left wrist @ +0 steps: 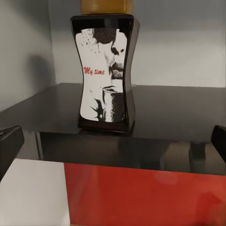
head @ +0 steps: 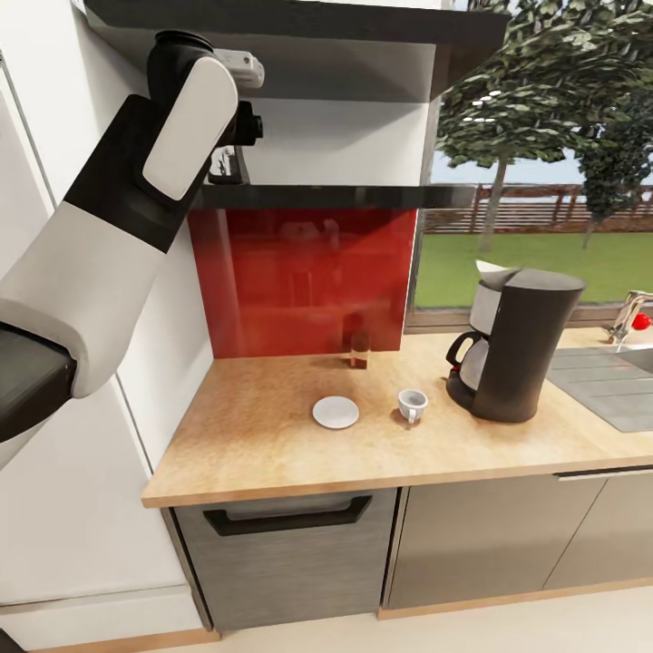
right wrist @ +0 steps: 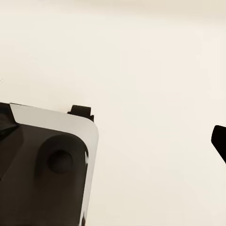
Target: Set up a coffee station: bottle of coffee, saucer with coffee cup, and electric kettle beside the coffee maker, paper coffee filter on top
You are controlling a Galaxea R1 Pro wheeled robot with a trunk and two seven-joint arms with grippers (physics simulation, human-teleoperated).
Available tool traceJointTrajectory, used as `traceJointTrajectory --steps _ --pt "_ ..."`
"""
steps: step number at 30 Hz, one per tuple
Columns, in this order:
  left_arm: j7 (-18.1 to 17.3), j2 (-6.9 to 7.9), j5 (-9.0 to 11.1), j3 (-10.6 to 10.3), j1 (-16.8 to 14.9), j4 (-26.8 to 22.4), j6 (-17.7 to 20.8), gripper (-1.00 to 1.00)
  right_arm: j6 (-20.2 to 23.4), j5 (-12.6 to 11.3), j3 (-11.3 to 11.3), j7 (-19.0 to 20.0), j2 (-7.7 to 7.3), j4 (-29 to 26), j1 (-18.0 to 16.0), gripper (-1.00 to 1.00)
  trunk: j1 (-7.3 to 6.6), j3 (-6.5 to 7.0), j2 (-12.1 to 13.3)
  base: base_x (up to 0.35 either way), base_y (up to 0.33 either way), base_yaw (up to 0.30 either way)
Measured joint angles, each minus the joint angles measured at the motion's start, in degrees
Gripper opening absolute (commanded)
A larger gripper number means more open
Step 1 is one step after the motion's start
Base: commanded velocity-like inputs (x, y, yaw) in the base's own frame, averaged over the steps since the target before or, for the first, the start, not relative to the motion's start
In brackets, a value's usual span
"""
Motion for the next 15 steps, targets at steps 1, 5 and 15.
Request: traceJointTrajectory --steps 1,5,15 --pt "0.0 0.02 0.0 0.0 0.0 0.0 0.0 1.0 0.0 0.0 0.0 0.0 0.01 0.0 0.0 1.0 -0.22 0.18 0.4 0.0 0.0 0.0" --pt "0.0 0.06 0.0 0.1 0.0 0.0 0.0 1.0 0.0 0.0 0.0 0.0 0.0 0.0 0.0 1.0 -1.1 0.9 2.0 0.0 0.0 0.0" --pt "0.0 0.14 0.0 0.3 0.0 0.1 0.0 1.0 0.0 0.0 0.0 0.0 -0.01 0.0 0.0 1.0 -2.64 2.16 4.8 0.0 0.0 0.0"
